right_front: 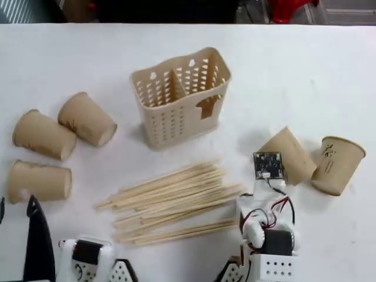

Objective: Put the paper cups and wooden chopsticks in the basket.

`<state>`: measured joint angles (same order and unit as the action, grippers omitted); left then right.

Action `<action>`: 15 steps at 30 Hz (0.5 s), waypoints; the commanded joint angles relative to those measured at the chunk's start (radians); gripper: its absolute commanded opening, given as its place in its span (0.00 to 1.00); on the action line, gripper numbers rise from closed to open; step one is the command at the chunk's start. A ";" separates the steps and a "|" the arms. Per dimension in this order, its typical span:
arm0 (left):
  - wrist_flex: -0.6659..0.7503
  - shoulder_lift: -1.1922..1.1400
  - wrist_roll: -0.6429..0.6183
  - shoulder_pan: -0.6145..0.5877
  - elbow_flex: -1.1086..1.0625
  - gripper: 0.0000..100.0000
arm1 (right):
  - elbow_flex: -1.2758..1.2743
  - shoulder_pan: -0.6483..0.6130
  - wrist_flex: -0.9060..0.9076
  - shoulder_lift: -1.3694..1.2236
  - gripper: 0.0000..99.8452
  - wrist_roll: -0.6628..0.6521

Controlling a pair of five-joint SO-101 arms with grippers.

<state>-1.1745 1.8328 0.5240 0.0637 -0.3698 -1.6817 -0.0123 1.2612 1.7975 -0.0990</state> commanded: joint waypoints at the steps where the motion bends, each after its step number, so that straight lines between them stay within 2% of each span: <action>1: 0.021 -0.005 0.009 0.002 0.060 0.11 | -0.008 0.008 0.008 0.005 0.02 -0.006; 15: -0.123 -0.005 0.009 0.002 0.373 0.11 | -0.008 0.008 0.008 0.005 0.02 -0.006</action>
<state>-1.2850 1.8328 0.5240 0.0621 -0.0353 -1.6817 -0.0123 1.2612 1.7975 -0.0990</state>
